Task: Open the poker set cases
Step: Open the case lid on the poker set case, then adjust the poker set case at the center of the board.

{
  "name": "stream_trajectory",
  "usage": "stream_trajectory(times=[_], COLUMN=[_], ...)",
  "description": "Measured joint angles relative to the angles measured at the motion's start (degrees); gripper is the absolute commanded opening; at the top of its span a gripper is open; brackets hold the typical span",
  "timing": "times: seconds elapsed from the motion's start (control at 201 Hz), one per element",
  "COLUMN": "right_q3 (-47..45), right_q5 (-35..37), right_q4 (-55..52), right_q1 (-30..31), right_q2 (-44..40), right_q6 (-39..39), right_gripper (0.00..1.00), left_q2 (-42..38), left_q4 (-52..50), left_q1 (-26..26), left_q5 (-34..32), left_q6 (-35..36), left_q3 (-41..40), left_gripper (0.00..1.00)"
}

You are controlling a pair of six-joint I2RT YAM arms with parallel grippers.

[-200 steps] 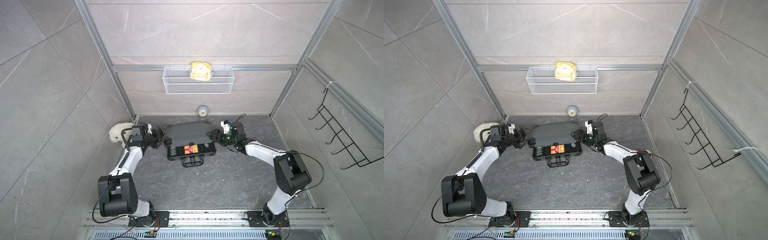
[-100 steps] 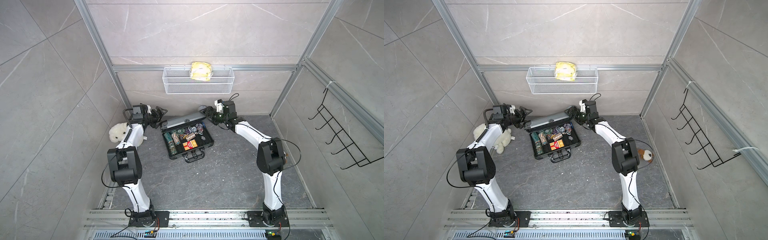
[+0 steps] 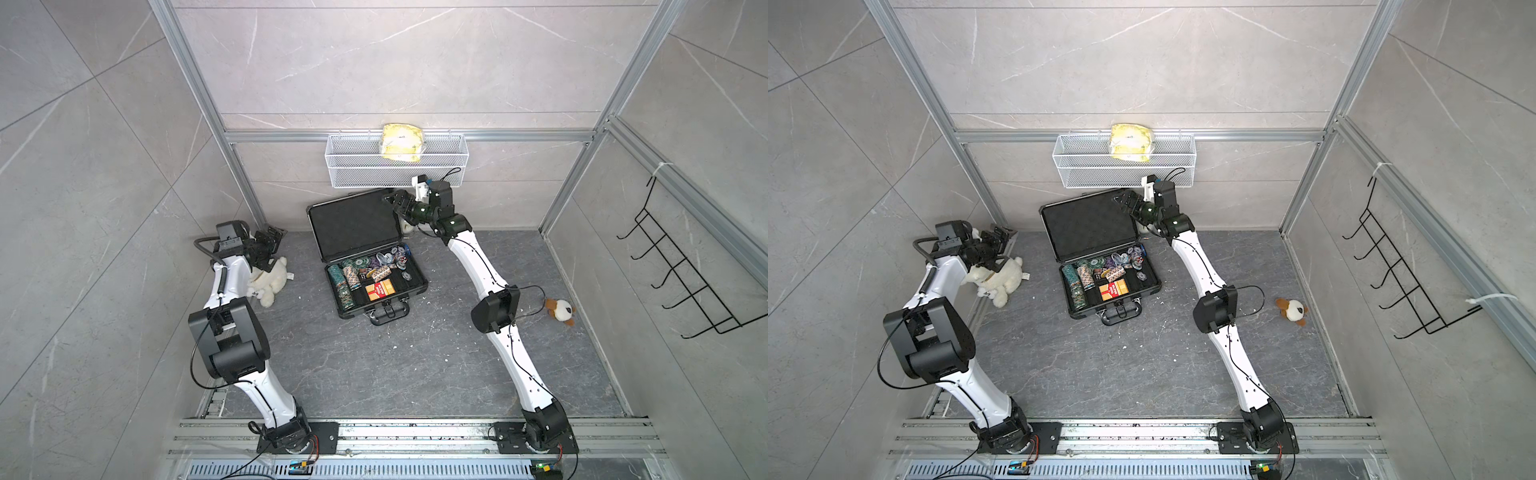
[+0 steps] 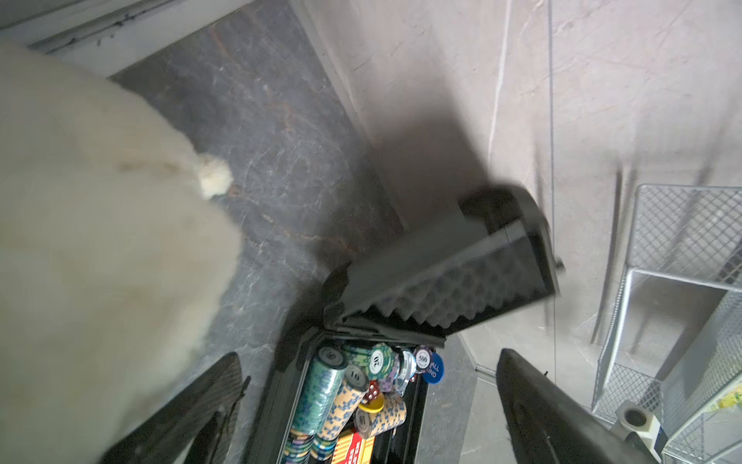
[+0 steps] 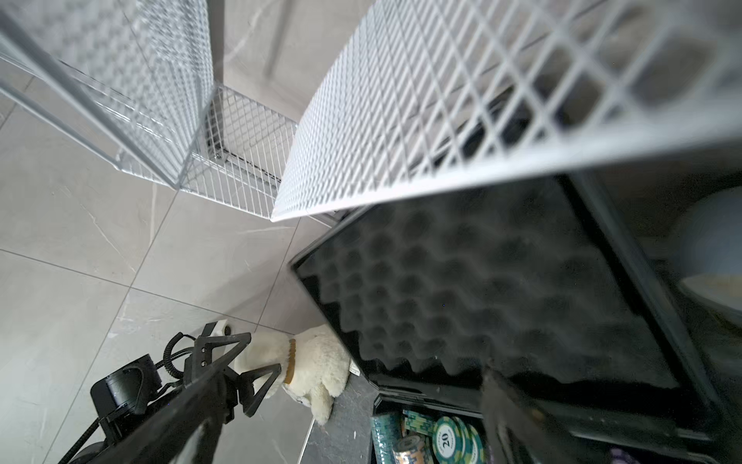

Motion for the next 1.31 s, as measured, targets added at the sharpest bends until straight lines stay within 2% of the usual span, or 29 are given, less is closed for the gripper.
stream_trajectory(times=[0.134,0.343,0.508,0.682,0.826,1.02,1.309], right_q3=[1.4,1.97,1.99,2.05,2.1,1.4,-11.67], right_q5=[1.53,8.33,12.66,14.12,10.97,1.92,-7.23], right_q4=[-12.83,-29.73,-38.16,-42.84,-44.41,-45.99,-41.9], right_q1=[0.57,2.45,2.97,0.46,-4.28,-9.35,-11.69], right_q2=[0.68,0.63,0.63,0.63,0.63,0.39,-4.96], right_q6=[-6.23,-18.47,-25.57,-30.45,-32.83,-35.3,-35.36], right_gripper=[0.99,1.0,1.0,1.0,1.0,1.0,1.0], left_q2=[-2.27,-2.34,-2.38,-1.46,0.11,2.91,4.59], left_q4=[3.17,6.38,8.74,10.32,11.47,11.93,11.82], left_q1=[-1.7,-5.25,-9.05,-11.72,-11.58,-11.52,-12.15], left_q5=[1.4,3.06,3.65,4.39,4.37,4.5,4.52], left_q6=[-0.44,-0.22,0.28,1.18,1.44,1.84,3.26], left_q3=[-8.09,-16.06,-21.2,-21.9,-21.49,-20.31,-17.18], left_gripper=[0.99,0.99,0.99,1.0,0.99,1.0,0.99])
